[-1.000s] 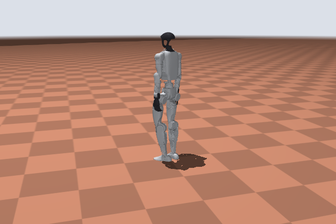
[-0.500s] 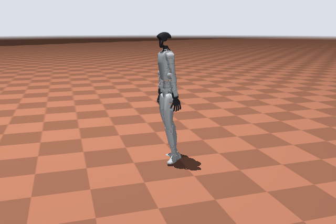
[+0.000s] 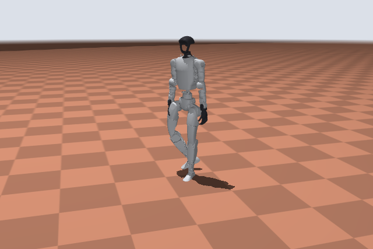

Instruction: In place motions

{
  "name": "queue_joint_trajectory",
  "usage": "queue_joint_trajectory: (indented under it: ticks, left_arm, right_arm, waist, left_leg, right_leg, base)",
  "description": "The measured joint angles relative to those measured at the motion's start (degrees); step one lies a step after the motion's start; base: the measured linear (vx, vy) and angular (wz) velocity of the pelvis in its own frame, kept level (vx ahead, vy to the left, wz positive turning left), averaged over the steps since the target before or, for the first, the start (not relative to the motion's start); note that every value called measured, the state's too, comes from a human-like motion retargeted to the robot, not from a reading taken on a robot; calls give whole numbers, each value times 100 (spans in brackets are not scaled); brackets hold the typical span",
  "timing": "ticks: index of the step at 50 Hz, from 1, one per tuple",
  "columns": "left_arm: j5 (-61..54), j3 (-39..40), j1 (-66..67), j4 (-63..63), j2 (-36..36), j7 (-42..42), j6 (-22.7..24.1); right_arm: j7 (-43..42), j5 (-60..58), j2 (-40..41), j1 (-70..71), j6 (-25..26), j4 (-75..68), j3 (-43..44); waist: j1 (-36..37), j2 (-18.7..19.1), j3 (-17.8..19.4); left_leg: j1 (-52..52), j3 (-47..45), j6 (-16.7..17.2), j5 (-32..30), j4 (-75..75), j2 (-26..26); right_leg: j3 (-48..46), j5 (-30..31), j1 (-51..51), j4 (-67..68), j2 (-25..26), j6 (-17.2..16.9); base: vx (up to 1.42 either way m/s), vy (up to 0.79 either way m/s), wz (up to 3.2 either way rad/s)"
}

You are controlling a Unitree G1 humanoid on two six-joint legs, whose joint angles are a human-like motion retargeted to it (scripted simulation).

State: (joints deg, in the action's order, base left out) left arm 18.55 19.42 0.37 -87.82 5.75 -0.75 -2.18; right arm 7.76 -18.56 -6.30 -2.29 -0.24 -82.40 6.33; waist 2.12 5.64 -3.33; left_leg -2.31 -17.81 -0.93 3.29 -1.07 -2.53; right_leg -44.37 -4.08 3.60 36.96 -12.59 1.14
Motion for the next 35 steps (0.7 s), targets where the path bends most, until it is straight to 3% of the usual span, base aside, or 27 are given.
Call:
queue_joint_trajectory:
  ticks: [8, 10, 12, 13, 15, 17, 23, 30, 35]
  left_arm:
    - [-55, -130, -283, -5, 184, 25, 24]
    - [-22, -124, -292, 19, 183, 31, 34]
    - [-15, -164, -283, -1, 155, 37, 42]
    - [-13, -193, -298, -35, 161, 24, 37]
    - [37, -298, -274, -113, 139, -4, 14]
    - [36, -402, -207, -196, 35, 124, 57]
    - [-79, -390, 69, -213, -55, 257, 301]
    - [86, -477, 121, -261, -8, 175, 138]
    - [-41, -448, 19, -198, -120, 60, 96]
  right_arm:
    - [19, -27, 149, 85, -74, 233, -127]
    - [28, -119, 143, 92, -87, 260, -172]
    - [16, -149, 136, 48, -101, 260, -174]
    - [23, -150, 146, 37, -105, 239, -152]
    - [82, -149, 156, -15, -91, 147, -32]
    - [137, -194, 145, -76, -41, 76, 161]
    - [56, -220, 158, -87, -74, 143, 178]
    - [102, -300, 172, -41, -87, 223, 155]
    - [141, -325, 118, -28, -149, 399, 112]
  waist:
    - [-686, -389, 168]
    - [-813, -562, 221]
    - [-746, -727, 273]
    - [-651, -788, 282]
    - [-420, -815, 228]
    - [-78, -808, 114]
    - [-294, -818, -7]
    - [-86, -979, -121]
    - [-6, -1136, -149]
  left_leg:
    - [-285, 848, 30, -91, -32, 474]
    - [-247, 998, 13, -71, -34, 706]
    - [-130, 1038, -29, -21, -20, 929]
    - [-90, 1049, -39, -4, -12, 987]
    - [-79, 1116, -69, 40, -49, 1037]
    - [-113, 1091, -82, 110, -100, 1020]
    - [-168, 1294, -204, 424, -403, 1073]
    - [-346, 1230, -432, 798, -1122, 1188]
    - [-774, 2382, -1065, 656, -1911, 1675]
  right_leg:
    - [2805, -629, -1078, -1336, 1255, -476]
    - [3238, -609, -1161, -1942, 1308, -554]
    - [3484, -97, -1152, -2477, 1297, -261]
    - [4091, -235, -1105, -2495, 1420, -454]
    - [2801, -374, -992, -2467, 1172, -346]
    - [3070, -391, -939, -2497, 1036, -585]
    - [2716, -382, -742, -2707, 918, -634]
    - [3265, -270, -911, -2616, 794, -717]
    - [4071, -45, -1107, -2662, 643, -804]
  base:
    - [3, -16, 155]
    - [5, -15, 121]
    - [6, -11, 67]
    - [8, -10, 37]
    - [12, -8, 23]
    - [12, -4, 11]
    - [2, -4, 31]
    - [-3, 1, -57]
    - [-10, 9, -130]
